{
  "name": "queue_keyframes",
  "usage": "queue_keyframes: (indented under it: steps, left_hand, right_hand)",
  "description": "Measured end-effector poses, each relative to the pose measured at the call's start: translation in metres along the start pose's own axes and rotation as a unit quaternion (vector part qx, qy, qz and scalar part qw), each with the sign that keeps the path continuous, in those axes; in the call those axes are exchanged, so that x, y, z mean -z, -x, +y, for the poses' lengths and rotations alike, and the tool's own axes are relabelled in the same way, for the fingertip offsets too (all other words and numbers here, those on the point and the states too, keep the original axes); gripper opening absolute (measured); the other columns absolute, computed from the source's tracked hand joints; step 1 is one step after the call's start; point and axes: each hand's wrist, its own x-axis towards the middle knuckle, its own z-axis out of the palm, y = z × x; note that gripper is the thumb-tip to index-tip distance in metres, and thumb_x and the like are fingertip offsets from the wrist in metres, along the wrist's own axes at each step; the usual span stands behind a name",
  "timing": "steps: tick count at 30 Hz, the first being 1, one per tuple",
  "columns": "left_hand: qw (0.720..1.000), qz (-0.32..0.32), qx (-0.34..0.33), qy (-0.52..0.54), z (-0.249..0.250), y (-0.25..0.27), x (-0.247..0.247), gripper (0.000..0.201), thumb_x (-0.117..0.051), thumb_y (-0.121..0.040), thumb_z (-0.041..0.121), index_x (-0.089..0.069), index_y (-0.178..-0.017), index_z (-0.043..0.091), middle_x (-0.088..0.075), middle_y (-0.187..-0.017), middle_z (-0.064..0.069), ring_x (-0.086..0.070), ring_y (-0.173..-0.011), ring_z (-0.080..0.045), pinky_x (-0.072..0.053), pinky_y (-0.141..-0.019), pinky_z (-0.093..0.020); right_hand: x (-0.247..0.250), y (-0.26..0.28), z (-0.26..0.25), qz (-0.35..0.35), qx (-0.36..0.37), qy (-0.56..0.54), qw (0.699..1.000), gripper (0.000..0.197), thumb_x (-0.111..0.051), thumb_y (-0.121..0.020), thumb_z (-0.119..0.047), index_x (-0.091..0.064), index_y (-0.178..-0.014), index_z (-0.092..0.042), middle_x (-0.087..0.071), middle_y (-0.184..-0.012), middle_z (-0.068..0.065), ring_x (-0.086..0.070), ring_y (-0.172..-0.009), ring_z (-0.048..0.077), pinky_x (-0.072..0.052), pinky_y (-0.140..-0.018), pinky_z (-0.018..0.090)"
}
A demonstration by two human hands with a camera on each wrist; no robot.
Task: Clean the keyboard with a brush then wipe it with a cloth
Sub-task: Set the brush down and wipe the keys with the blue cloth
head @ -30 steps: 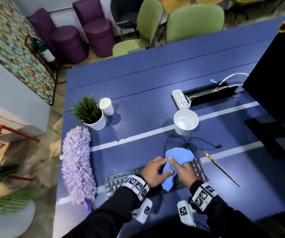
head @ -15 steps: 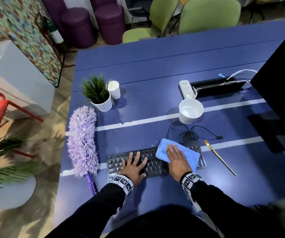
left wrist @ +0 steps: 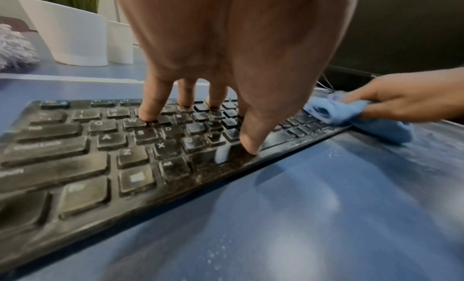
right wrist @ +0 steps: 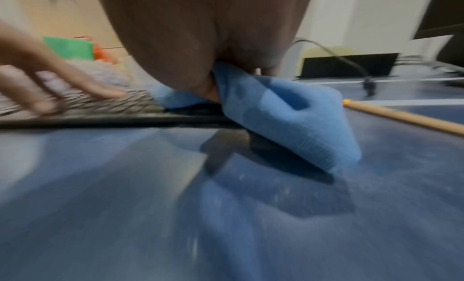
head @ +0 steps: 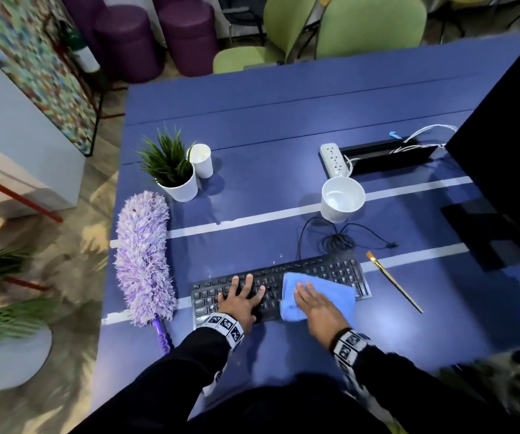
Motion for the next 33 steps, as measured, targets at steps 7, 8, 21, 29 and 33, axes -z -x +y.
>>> queue_keyframes:
  steps: [7, 8, 21, 29, 33]
  left_hand:
    - [1.000, -0.015, -0.006, -0.018, -0.001, 0.000, 0.004, 0.077, -0.051, -0.096, 0.029, 0.001, -0.151, 0.041, 0.022, -0.161, 0.002, 0.014, -0.148, -0.035, -0.017, -0.115, -0.065]
    - [1.000, -0.016, -0.008, -0.022, -0.001, -0.001, 0.005, 0.078, -0.052, -0.096, 0.028, 0.001, -0.151, 0.041, 0.022, -0.161, 0.002, 0.013, -0.148, -0.035, -0.018, -0.115, -0.065]
    - [0.999, -0.009, -0.017, -0.039, -0.007, 0.000, 0.003, 0.071, -0.050, -0.096, 0.026, -0.006, -0.151, 0.041, 0.021, -0.161, 0.001, 0.012, -0.149, -0.033, -0.021, -0.116, -0.059]
    - [0.999, -0.005, -0.010, -0.042, -0.007, 0.000, 0.002, 0.074, -0.047, -0.098, 0.026, 0.004, -0.150, 0.045, 0.024, -0.161, 0.002, 0.013, -0.149, -0.033, -0.021, -0.117, -0.059]
    - [0.999, -0.003, -0.011, -0.040, -0.006, 0.000, 0.002, 0.075, -0.047, -0.098, 0.025, 0.003, -0.150, 0.045, 0.023, -0.161, 0.002, 0.013, -0.149, -0.033, -0.021, -0.117, -0.059]
  right_hand:
    - [0.041, -0.023, 0.017, 0.039, -0.167, -0.026, 0.985, 0.081, -0.036, -0.060, -0.016, -0.035, -0.139, 0.002, -0.037, -0.146, 0.023, -0.033, -0.136, 0.042, -0.023, -0.115, 0.047]
    - [0.050, -0.031, -0.007, 0.026, -0.163, -0.009, 0.986, 0.080, -0.037, -0.063, -0.022, -0.036, -0.141, -0.001, -0.035, -0.148, 0.019, -0.029, -0.139, 0.036, -0.008, -0.118, 0.041]
    - [0.087, -0.040, -0.048, 0.054, 0.032, 0.076, 0.995, 0.069, -0.051, -0.083, -0.012, -0.021, -0.144, -0.004, -0.013, -0.156, 0.012, 0.003, -0.145, 0.028, 0.012, -0.115, 0.040]
    - [0.089, -0.005, 0.037, 0.000, -0.144, 0.057, 0.988, 0.066, -0.050, -0.069, -0.033, -0.041, -0.134, -0.029, -0.052, -0.138, -0.010, -0.041, -0.128, 0.006, 0.008, -0.115, 0.026]
    - [0.101, -0.016, 0.072, 0.080, -0.225, -0.027, 0.971, 0.067, -0.053, -0.082, -0.012, -0.025, -0.143, -0.013, -0.024, -0.152, 0.004, -0.019, -0.139, 0.029, -0.037, -0.105, 0.043]
